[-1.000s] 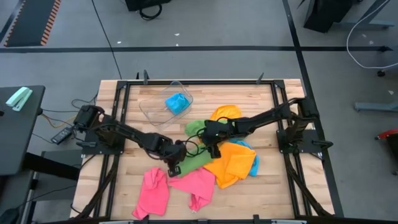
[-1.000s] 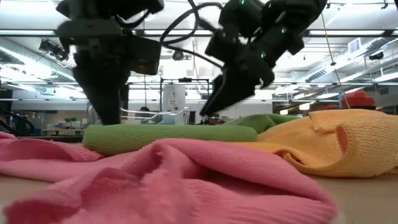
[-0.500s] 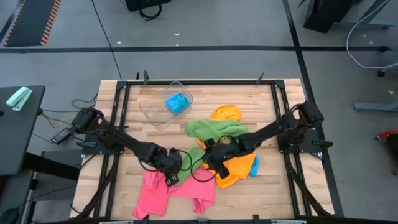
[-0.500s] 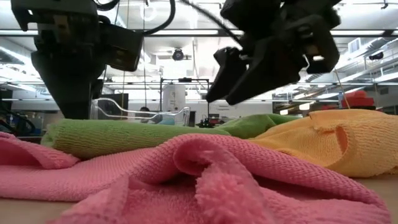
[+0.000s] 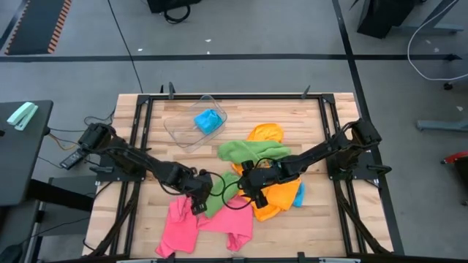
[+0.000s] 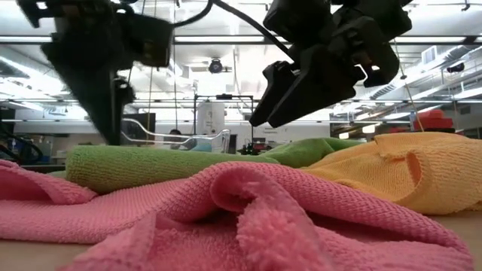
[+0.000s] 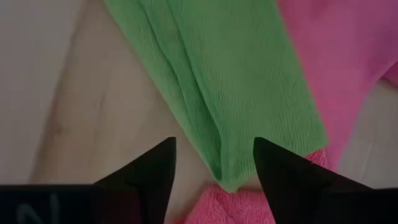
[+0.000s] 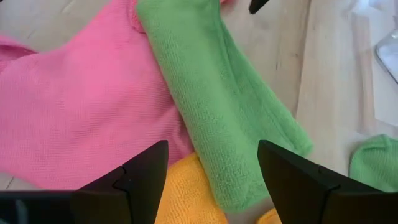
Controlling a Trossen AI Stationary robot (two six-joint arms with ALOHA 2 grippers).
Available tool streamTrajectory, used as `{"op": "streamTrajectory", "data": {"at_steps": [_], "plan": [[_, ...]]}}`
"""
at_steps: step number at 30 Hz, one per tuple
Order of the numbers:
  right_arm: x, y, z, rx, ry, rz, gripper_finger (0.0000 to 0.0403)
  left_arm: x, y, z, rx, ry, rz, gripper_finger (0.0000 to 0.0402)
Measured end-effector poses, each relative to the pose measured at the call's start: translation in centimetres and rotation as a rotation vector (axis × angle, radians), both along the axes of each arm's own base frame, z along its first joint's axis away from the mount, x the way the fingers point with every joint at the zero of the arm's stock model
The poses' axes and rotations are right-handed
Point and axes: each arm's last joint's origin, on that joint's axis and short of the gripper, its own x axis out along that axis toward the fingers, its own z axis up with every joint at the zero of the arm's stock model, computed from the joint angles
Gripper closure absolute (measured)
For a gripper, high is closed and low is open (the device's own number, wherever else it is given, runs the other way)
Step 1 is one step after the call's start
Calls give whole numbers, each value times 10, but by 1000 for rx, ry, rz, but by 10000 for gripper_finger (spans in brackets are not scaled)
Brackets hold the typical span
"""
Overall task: Fold microfiber towels
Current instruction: Fold the left green microfiber towel
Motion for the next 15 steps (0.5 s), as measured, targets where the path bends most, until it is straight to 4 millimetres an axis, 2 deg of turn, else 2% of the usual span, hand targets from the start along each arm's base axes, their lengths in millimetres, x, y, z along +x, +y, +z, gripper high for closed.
{"op": "streamTrajectory", "data": {"at_steps": [5,10,15], "plan": [[2,1,2,36,-27,-25,146,17,8,9,159,-210,-39,165],[-1,-1,-1,-8,10,-59,146,39,13,11,314,-404,-131,178],[-14,-8,-5,-102,137,-143,146,52,20,0,390,-424,-205,194]]}}
